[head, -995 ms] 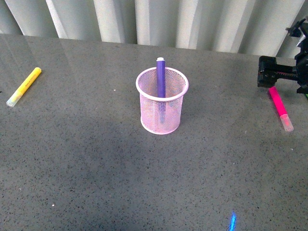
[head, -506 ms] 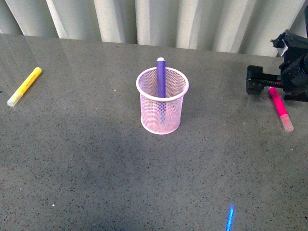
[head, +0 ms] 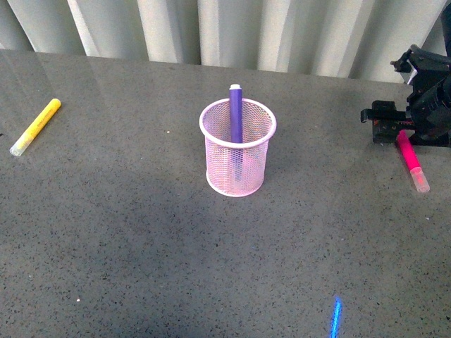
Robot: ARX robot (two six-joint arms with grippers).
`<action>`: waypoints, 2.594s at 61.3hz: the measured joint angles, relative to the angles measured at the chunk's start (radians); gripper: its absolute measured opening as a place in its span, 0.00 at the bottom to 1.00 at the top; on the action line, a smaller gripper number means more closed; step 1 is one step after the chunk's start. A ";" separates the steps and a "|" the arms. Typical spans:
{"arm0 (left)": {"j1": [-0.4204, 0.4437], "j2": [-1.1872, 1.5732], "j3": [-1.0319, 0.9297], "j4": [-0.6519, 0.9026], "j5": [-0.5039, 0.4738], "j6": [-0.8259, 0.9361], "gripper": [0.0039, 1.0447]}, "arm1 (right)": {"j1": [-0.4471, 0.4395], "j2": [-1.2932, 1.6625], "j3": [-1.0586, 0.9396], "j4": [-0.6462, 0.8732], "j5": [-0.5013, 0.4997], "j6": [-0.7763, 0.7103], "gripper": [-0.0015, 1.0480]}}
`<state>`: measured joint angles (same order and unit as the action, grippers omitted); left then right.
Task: Insert purple and pink pens into pink cup
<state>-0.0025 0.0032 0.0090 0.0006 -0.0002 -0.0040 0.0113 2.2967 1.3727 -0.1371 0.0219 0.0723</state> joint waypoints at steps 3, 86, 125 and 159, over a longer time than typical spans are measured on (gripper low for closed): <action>0.000 0.000 0.000 0.000 0.000 0.000 0.94 | 0.005 0.000 0.000 -0.006 -0.001 -0.002 0.50; 0.000 0.000 0.000 0.000 0.000 0.000 0.94 | 0.312 -0.333 -0.438 1.150 -0.058 -0.332 0.11; 0.000 0.000 0.000 0.000 0.000 0.000 0.94 | 0.524 -0.208 -0.473 1.392 -0.015 -0.195 0.11; 0.000 0.000 0.000 0.000 0.000 0.000 0.94 | 0.547 -0.117 -0.457 1.412 -0.024 -0.139 0.11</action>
<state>-0.0025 0.0032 0.0090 0.0006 -0.0002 -0.0040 0.5587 2.1796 0.9157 1.2751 -0.0017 -0.0669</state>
